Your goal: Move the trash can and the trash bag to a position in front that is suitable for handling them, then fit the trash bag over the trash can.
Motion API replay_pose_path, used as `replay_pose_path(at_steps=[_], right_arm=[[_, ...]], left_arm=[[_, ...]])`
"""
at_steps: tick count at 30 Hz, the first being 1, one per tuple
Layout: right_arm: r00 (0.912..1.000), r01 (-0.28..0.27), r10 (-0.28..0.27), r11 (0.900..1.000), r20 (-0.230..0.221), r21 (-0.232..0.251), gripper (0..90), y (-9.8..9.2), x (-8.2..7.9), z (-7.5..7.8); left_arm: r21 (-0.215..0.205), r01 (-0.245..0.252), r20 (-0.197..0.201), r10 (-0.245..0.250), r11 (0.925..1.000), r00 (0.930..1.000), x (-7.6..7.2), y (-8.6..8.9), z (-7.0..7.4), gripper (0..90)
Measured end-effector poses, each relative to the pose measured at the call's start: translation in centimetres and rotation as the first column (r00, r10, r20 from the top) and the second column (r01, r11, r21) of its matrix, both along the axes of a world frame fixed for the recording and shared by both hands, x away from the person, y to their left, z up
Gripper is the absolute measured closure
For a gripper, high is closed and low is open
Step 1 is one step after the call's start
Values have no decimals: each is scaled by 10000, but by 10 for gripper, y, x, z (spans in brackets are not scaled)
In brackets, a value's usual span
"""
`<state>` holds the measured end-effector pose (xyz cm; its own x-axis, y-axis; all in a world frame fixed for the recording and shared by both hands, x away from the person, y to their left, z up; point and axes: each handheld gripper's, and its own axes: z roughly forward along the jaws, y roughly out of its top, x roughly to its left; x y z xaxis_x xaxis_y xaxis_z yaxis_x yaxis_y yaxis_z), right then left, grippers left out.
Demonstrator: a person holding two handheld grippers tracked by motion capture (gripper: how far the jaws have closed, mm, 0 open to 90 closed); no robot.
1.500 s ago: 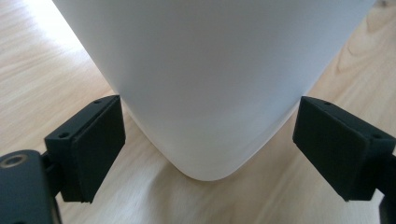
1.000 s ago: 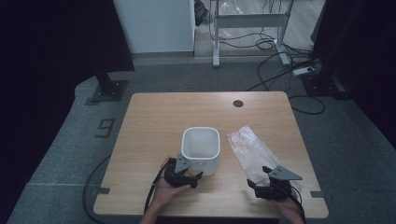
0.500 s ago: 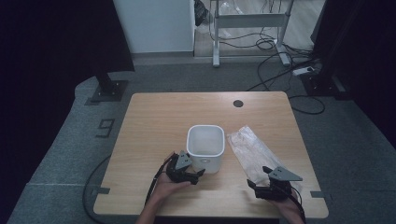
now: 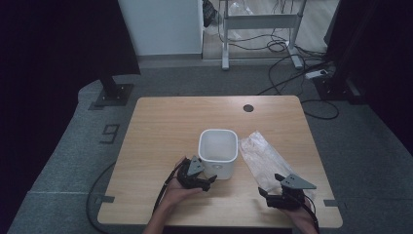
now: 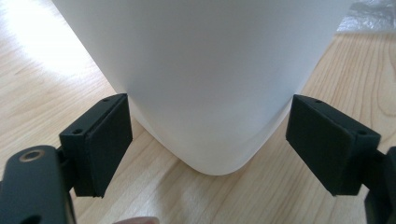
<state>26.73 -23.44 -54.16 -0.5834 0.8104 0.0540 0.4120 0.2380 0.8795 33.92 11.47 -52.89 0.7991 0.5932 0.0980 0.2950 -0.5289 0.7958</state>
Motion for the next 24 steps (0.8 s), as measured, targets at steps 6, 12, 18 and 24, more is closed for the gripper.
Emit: replay_pose_path(at_steps=[6,12,18,24], right_arm=[[9999,94,-94,10000,50,-14,145,-2,0,1],[9996,249,-248,9997,136,-78,146,-5,-1,2],[9989,468,-468,9989,32,-91,146,-9,0,2],[9975,528,-532,9986,-456,-82,150,-10,10,-1]], left_arm=[[36,24,25,-25,10000,10000,-4,1,3,145],[480,-126,190,117,9988,9998,-20,19,6,140],[743,-512,-101,521,9959,9986,-28,41,-3,137],[807,-905,-254,928,9926,9954,-27,58,-7,138]])
